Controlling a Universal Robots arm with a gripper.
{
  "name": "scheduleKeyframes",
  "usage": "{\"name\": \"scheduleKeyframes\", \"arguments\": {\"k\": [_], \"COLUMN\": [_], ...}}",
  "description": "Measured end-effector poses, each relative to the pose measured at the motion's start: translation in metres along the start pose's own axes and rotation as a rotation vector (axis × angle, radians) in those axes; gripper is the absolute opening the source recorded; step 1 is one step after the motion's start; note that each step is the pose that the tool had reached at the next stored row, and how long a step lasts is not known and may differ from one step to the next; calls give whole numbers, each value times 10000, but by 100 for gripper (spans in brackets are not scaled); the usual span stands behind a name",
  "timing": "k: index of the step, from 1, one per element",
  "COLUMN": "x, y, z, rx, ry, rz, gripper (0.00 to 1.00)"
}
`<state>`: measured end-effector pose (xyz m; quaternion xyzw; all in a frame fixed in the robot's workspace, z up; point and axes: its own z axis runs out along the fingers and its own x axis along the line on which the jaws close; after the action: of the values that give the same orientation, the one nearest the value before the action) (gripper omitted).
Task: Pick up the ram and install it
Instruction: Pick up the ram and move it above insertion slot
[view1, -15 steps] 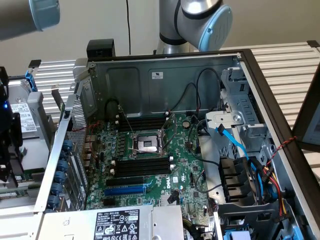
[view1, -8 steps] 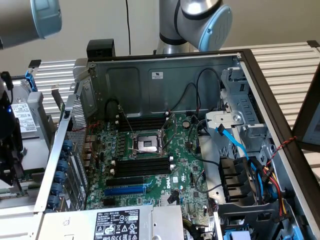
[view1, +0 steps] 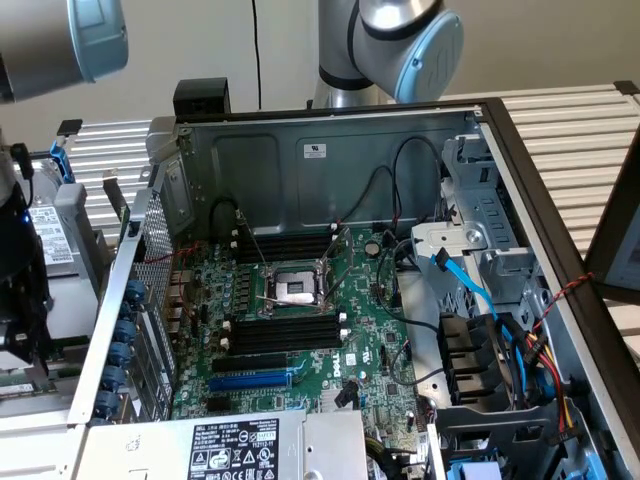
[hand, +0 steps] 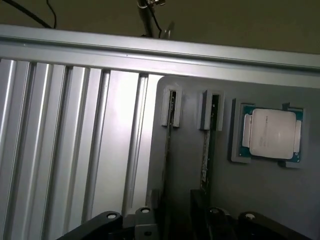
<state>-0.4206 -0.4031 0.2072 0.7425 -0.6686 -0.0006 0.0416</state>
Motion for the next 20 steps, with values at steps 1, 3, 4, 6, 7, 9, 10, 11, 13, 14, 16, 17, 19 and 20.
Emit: {"name": "scheduleKeyframes", "arguments": {"k": [1, 3, 4, 6, 7, 9, 10, 11, 13, 14, 16, 17, 19, 20], "x": [-2, -5, -5, 6, 27, 81, 101, 107, 107, 105, 105, 104, 102, 99], "y": [14, 32, 38, 50, 53, 58, 57, 51, 46, 45, 44, 41, 29, 23], "z": [3, 9, 11, 17, 19, 24, 24, 25, 24, 25, 26, 30, 49, 60], "rx": [-3, -4, -5, -7, -8, -6, -7, -6, -7, -7, -6, -2, 0, 0], "ry": [9, 34, 39, 47, 53, 60, 59, 59, 59, 58, 60, 60, 61, 61], "rz": [0, 3, 3, 1, 2, 4, 3, 2, 4, 4, -1, -2, -9, -13], "gripper": [36, 29, 29, 29, 29, 29, 29, 29, 29, 29, 29, 29, 29, 29]}}
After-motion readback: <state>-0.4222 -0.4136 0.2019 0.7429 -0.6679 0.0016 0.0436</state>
